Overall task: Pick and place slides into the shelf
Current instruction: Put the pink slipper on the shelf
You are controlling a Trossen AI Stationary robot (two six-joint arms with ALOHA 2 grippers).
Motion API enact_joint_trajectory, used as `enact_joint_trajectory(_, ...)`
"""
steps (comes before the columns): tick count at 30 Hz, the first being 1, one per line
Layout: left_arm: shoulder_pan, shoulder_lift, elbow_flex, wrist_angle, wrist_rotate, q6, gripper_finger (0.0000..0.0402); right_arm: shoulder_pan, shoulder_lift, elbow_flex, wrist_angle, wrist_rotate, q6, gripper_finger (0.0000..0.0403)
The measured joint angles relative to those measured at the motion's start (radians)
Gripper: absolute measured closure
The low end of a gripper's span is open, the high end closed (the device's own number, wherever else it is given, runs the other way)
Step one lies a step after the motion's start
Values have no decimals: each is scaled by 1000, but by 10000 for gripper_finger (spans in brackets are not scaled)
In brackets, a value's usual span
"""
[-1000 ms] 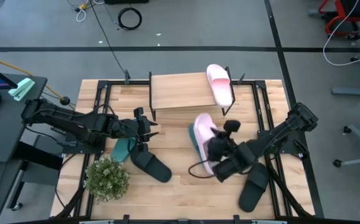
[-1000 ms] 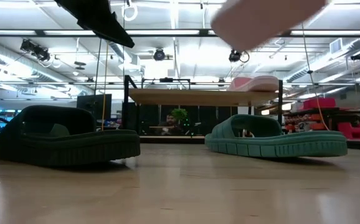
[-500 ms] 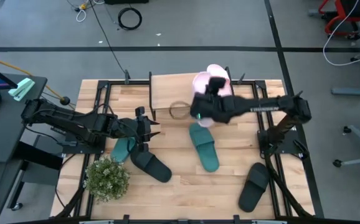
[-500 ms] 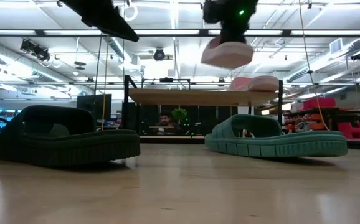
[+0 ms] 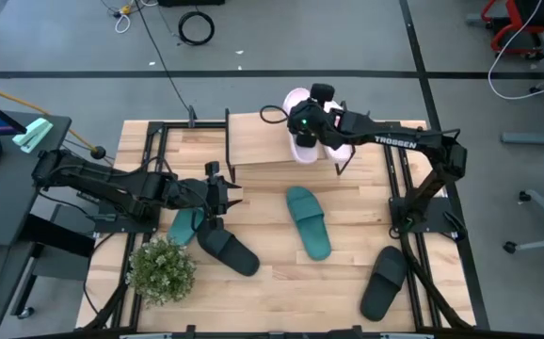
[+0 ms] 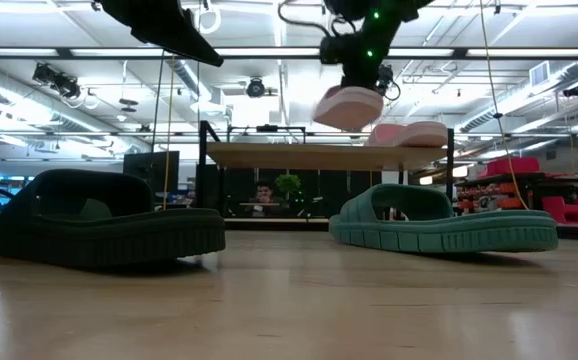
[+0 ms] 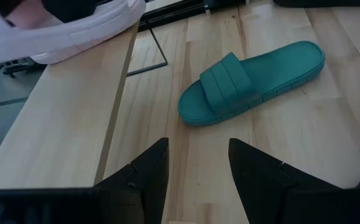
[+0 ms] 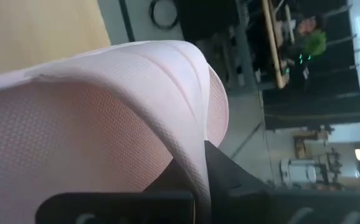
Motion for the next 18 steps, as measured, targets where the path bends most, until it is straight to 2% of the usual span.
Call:
enact_joint_trajectory(7, 0, 0, 0, -6, 0, -38, 230, -34, 17, 1, -5, -114, 1, 394)
enact_joint_trajectory(11, 0, 0, 0, -8, 0, -80, 230, -36, 50, 1, -22, -129, -3, 394)
enact_joint_trajectory(18, 0, 0, 0, -10, 0, -111, 230, -46, 115, 1, -23, -74, -37, 394)
